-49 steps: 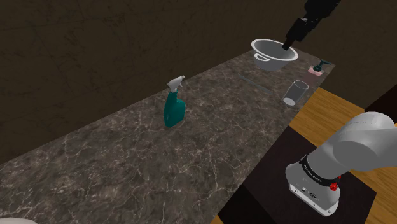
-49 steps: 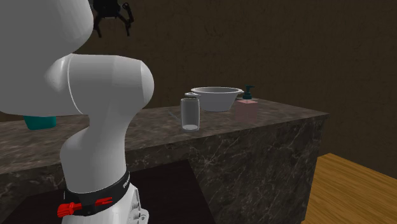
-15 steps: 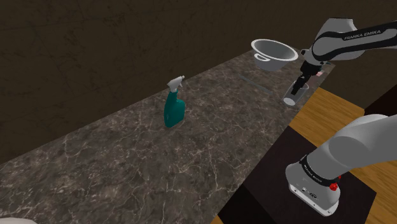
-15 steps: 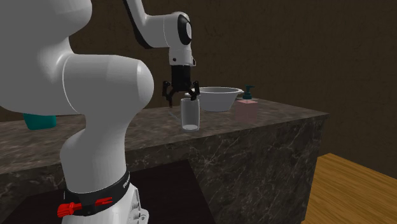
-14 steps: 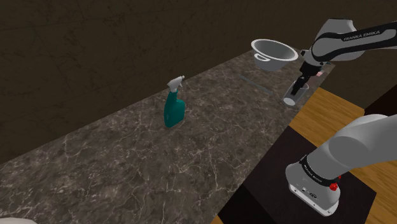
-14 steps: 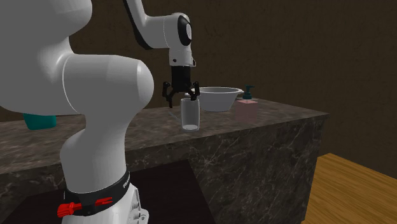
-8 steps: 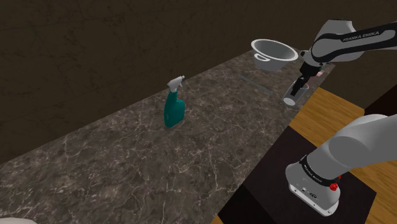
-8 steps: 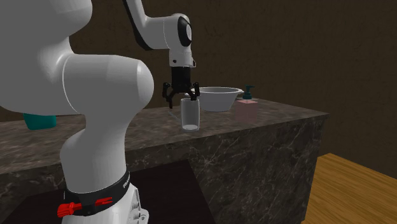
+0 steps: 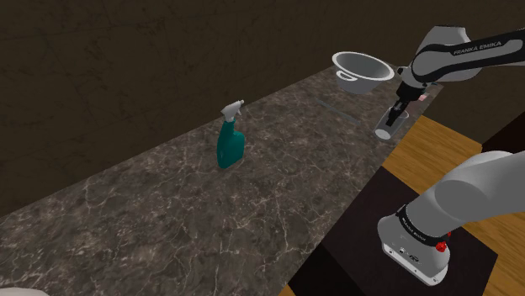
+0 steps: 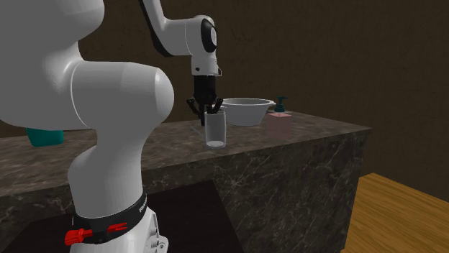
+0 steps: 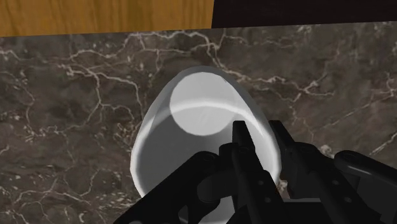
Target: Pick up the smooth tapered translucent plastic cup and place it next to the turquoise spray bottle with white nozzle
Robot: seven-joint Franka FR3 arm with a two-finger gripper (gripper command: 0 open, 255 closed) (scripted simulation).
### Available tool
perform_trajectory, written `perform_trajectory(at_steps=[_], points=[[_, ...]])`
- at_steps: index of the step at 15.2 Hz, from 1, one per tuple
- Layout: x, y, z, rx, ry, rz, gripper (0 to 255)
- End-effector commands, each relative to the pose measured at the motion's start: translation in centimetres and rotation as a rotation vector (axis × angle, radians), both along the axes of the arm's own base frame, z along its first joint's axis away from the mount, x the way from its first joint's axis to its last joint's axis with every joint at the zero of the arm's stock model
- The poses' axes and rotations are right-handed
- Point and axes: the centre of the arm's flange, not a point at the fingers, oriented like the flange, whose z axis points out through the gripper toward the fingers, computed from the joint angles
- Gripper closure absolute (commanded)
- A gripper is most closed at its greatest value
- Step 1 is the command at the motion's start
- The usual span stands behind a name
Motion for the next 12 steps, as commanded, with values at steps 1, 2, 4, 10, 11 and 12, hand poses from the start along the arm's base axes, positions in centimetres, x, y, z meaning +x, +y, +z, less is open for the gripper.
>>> perform_trajectory(at_steps=[1, 2, 4, 10, 11, 12], points=[[0.0, 0.0, 0.0, 0.0, 0.001, 0.0, 255], [0.0, 0.0, 0.0, 0.0, 0.001, 0.0, 255], [0.0, 0.0, 0.5, 0.0, 0.0, 0.0, 255], [0.0, 0.0, 3.7, 0.0, 0.0, 0.0, 255], [0.0, 0.0, 4.2, 0.0, 0.0, 0.0, 255], [0.0, 0.0, 4.7, 0.0, 0.0, 0.0, 255]])
